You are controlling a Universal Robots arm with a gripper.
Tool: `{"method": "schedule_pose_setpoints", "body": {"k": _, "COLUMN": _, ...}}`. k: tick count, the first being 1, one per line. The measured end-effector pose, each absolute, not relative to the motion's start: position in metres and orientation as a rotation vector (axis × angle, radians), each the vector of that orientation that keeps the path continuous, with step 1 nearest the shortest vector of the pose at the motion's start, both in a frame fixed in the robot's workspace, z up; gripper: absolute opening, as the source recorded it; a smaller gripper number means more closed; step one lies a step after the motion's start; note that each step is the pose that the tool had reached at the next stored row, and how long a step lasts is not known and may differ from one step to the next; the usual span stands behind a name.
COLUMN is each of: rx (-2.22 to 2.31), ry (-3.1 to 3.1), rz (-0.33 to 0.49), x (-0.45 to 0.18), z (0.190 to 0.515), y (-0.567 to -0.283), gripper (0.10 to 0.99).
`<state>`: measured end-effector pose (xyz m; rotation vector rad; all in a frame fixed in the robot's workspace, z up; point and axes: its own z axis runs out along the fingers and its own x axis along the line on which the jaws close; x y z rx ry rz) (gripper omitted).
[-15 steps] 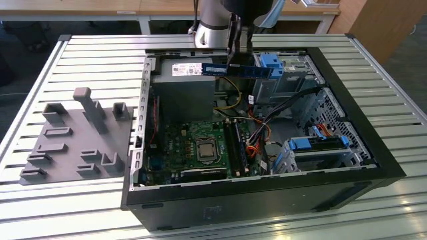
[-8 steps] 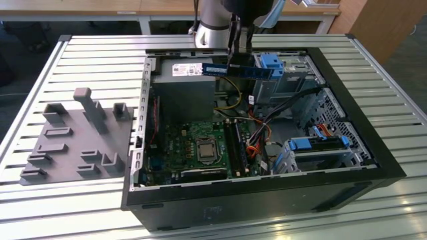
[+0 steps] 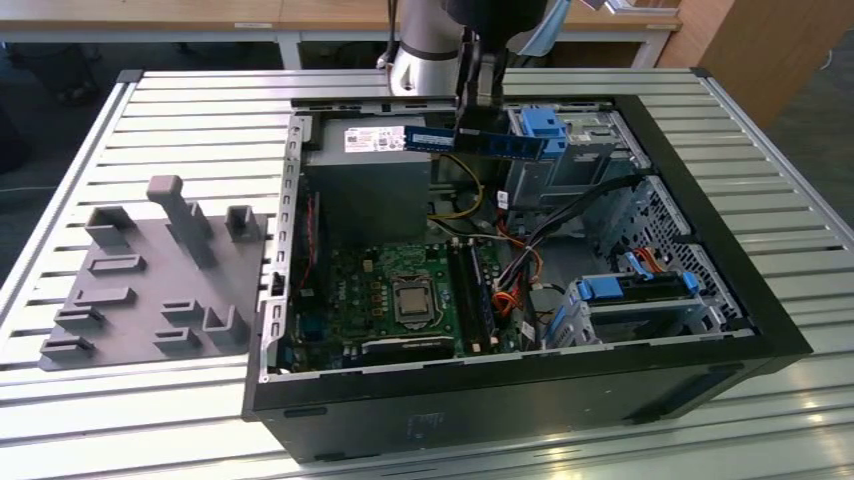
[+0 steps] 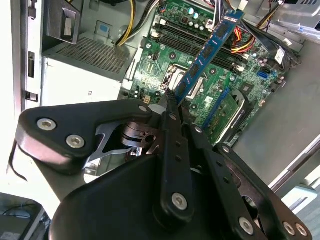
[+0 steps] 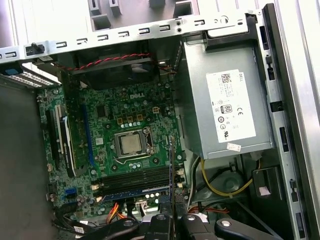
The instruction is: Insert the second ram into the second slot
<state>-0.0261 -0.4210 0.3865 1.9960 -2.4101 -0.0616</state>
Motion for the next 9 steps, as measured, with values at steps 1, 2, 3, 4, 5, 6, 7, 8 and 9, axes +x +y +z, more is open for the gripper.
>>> {"method": "schedule_pose_setpoints", "body": {"k": 1, "rx": 1.994, "ry": -2.412, "rz": -0.062, "x": -0.0261, "z": 0.3865, "y": -0.4210, "gripper": 0.137}}
{"method": "schedule_pose_setpoints", "body": {"k": 2, "rx": 1.992, "ry": -2.414, "rz": -0.062, "x": -0.0261, "z": 0.3865, "y": -0.4211, "gripper": 0.137}}
{"method": "schedule_pose_setpoints", "body": {"k": 3, "rx": 1.987, "ry": -2.418, "rz": -0.062, "x": -0.0261, "z": 0.3865, "y": -0.4216, "gripper": 0.137}}
{"method": "schedule_pose_setpoints", "body": {"k": 4, "rx": 1.982, "ry": -2.422, "rz": -0.062, "x": -0.0261, "z": 0.3865, "y": -0.4220, "gripper": 0.137}}
{"method": "schedule_pose_setpoints", "body": {"k": 5, "rx": 1.977, "ry": -2.426, "rz": -0.062, "x": -0.0261, "z": 0.3864, "y": -0.4222, "gripper": 0.137}}
{"method": "schedule_pose_setpoints", "body": {"k": 6, "rx": 1.972, "ry": -2.430, "rz": -0.062, "x": -0.0261, "z": 0.3863, "y": -0.4224, "gripper": 0.137}}
{"method": "schedule_pose_setpoints", "body": {"k": 7, "rx": 1.967, "ry": -2.435, "rz": -0.062, "x": -0.0261, "z": 0.3863, "y": -0.4224, "gripper": 0.137}}
{"method": "schedule_pose_setpoints", "body": {"k": 8, "rx": 1.960, "ry": -2.440, "rz": -0.061, "x": -0.0261, "z": 0.3863, "y": -0.4224, "gripper": 0.137}}
{"method": "schedule_pose_setpoints", "body": {"k": 9, "rx": 1.951, "ry": -2.446, "rz": -0.061, "x": -0.0261, "z": 0.3863, "y": -0.4224, "gripper": 0.137}}
